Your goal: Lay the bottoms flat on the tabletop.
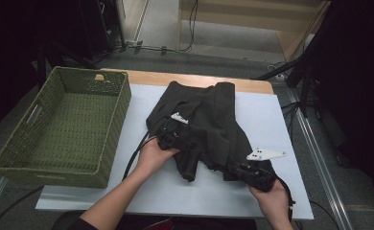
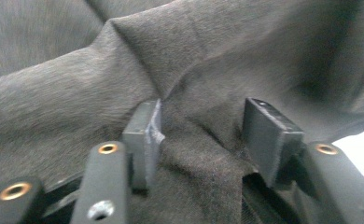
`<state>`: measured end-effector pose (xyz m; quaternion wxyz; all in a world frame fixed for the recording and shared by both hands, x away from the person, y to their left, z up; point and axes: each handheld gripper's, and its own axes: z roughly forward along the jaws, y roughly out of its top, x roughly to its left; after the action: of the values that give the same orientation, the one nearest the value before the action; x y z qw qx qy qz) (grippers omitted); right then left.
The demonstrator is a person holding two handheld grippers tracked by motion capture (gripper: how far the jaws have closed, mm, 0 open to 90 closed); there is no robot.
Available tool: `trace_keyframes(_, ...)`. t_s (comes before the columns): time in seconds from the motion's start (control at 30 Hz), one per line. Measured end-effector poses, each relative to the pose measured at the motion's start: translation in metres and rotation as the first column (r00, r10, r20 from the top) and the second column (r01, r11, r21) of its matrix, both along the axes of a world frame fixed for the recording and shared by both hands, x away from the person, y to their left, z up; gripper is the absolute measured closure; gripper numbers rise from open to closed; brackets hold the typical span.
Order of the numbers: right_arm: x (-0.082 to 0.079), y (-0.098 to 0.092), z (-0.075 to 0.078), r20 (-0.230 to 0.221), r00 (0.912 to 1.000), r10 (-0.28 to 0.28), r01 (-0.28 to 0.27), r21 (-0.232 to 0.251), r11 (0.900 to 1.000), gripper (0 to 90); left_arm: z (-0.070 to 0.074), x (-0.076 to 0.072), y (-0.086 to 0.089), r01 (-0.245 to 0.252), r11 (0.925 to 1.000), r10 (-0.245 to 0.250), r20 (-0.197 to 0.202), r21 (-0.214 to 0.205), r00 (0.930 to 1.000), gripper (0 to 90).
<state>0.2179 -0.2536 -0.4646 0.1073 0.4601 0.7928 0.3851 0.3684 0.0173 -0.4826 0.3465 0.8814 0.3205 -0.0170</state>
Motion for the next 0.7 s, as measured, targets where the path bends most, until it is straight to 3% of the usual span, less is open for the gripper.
trace_keyframes(0.13,0.002,-0.002,-0.002,-0.006,0.9999,-0.008,0.008,-0.010,0.9999,82.5,-0.012,-0.003,0.001,0.004,1.0000,-0.004,0.013,0.001,0.9999,75.2)
trace_keyframes(0.2,0.003,-0.004,-0.004,-0.010,0.9998,-0.015,0.015,-0.012,0.9998,82.6,-0.012,-0.002,0.003,0.003,1.0000,-0.003,-0.023,0.006,0.9997,86.3)
trace_keyframes(0.3,0.004,-0.007,-0.005,-0.015,0.9996,-0.023,0.023,-0.021,0.9995,82.5,-0.004,-0.003,0.008,0.009,1.0000,-0.009,-0.076,0.002,0.9970,88.2)
trace_keyframes(0.37,0.004,-0.010,-0.005,-0.018,0.9993,-0.032,0.031,-0.025,0.9992,82.0,0.007,-0.006,0.015,0.018,0.9991,-0.023,-0.112,-0.039,0.9935,88.2)
trace_keyframes(0.5,0.004,-0.015,-0.006,-0.019,0.9988,-0.045,0.044,-0.026,0.9987,82.0,0.029,-0.026,0.033,0.042,0.9963,-0.050,-0.096,-0.075,0.9941,88.2)
trace_keyframes(0.7,0.002,-0.020,0.000,-0.007,0.9981,-0.062,0.062,-0.017,0.9980,82.0,0.046,-0.055,0.062,0.044,0.9905,-0.055,-0.078,-0.130,0.9954,88.1)
